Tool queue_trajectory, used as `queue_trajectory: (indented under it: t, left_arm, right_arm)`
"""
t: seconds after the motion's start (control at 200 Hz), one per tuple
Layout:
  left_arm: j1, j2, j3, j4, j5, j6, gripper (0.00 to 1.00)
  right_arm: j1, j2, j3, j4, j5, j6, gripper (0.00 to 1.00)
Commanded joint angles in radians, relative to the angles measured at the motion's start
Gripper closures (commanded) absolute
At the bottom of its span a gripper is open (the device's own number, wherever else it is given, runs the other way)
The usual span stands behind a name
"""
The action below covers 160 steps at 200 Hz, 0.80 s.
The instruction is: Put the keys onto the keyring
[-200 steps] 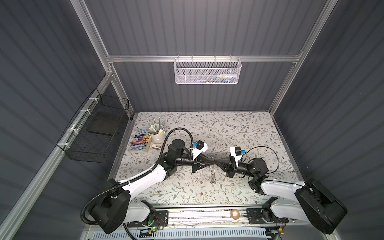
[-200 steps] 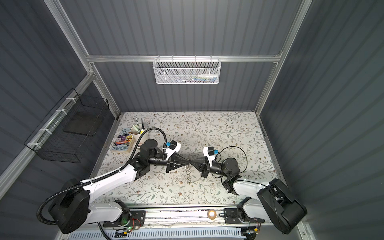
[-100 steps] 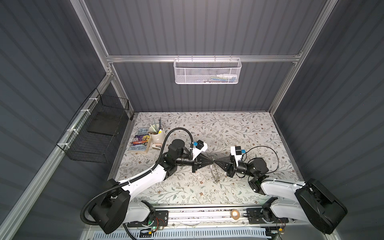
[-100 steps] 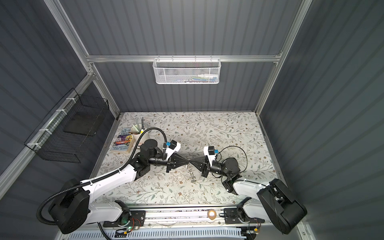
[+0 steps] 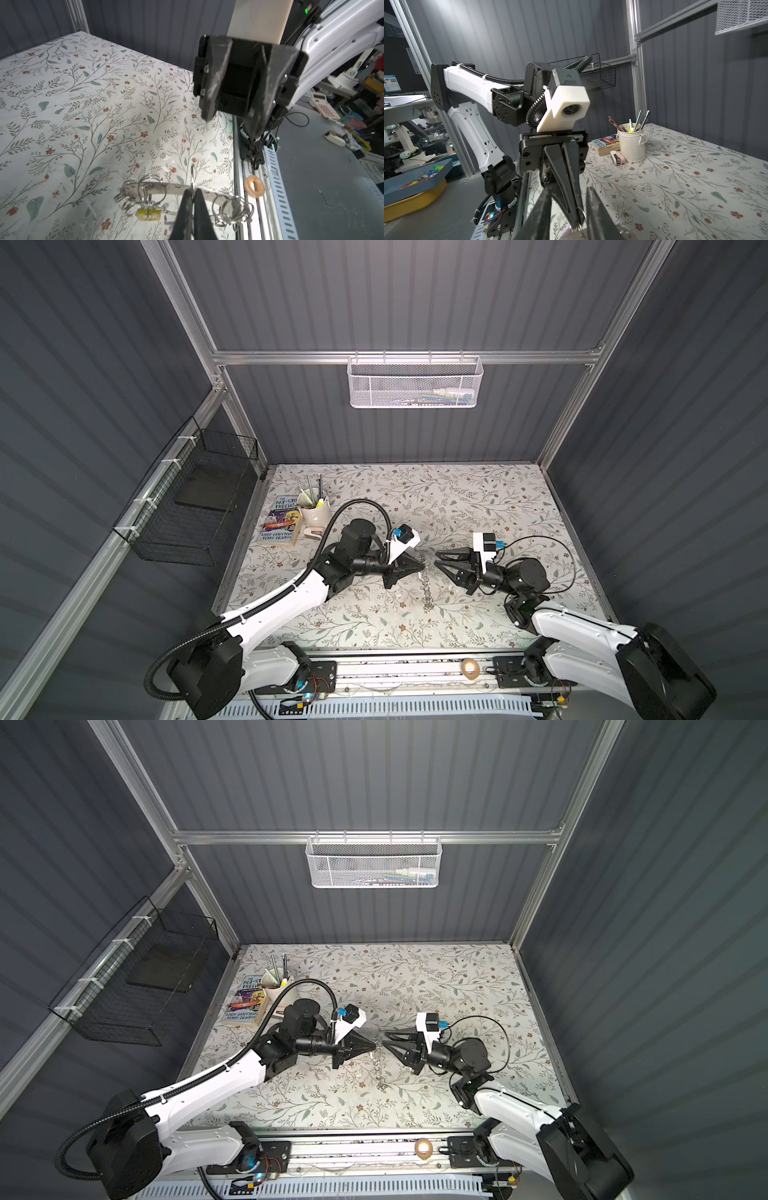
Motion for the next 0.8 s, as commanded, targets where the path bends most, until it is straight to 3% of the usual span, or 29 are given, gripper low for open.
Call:
queue_trajectory:
  t: [0.0,0.24,0.355,0.795]
  left_arm:
    - [0.0,-0.041,0.105,-0.249,-0.008,0.197,1.0]
    - [0.0,0.044,0.33,-0.689,0.052,0.524,1.0]
    - [-0.001,0.123,0.454,-0.868,0.065,0.622,1.0]
    - [-0.01,0.203,0.553,-0.924,0.066,0.655,1.0]
  right_arm:
    - [-0.003,-0.037,0.017,-0.085,-0.001,-0.034,0.68]
    - [0.013,-0.14,0.038,-0.346,0.028,-0.153,0.71]
    - [0.031,-0.184,0.044,-0.431,0.028,-0.178,0.71]
    - [0.078,-0.141,0.128,-0.533,-0.008,-0.192,0.71]
